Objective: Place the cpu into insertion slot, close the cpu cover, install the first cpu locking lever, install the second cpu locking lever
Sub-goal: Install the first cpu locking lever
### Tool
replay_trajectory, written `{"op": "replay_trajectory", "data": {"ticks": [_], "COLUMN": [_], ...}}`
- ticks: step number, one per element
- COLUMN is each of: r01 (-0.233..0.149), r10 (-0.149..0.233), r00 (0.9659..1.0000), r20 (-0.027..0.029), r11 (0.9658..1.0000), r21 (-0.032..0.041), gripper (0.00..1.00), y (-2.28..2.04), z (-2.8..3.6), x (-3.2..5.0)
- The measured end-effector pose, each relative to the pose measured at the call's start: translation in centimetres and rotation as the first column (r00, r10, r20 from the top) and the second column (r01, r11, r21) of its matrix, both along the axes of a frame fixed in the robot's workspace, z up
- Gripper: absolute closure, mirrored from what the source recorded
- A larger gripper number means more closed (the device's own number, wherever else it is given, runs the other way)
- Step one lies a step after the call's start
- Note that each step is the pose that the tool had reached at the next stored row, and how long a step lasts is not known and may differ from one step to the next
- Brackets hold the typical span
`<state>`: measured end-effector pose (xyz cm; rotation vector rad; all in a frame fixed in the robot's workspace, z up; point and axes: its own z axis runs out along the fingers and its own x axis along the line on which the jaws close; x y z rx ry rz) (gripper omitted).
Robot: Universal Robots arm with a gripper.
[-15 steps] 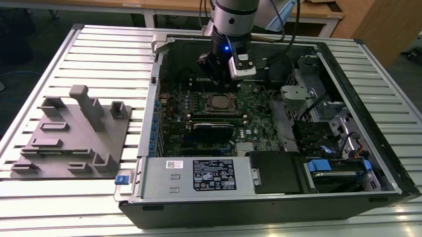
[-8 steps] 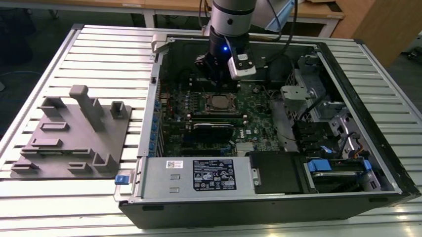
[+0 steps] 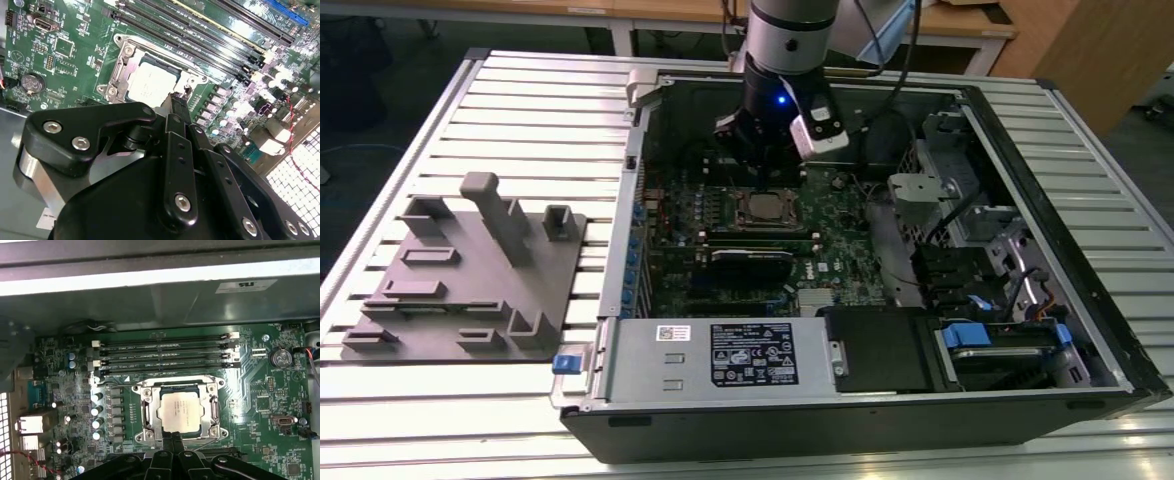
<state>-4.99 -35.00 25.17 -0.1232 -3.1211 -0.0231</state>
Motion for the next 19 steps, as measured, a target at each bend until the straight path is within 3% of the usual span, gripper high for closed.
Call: {"op": "replay_trajectory", "data": {"ticks": [19], "r01": [-0.004], "r10": [0.004], "r00": [1.0000], "r20": [0.0000], "r11": [1.0000], "r21": [-0.0001], "gripper": [0.89], "y": [0.00], "z": [0.00], "x": [-0.32]}}
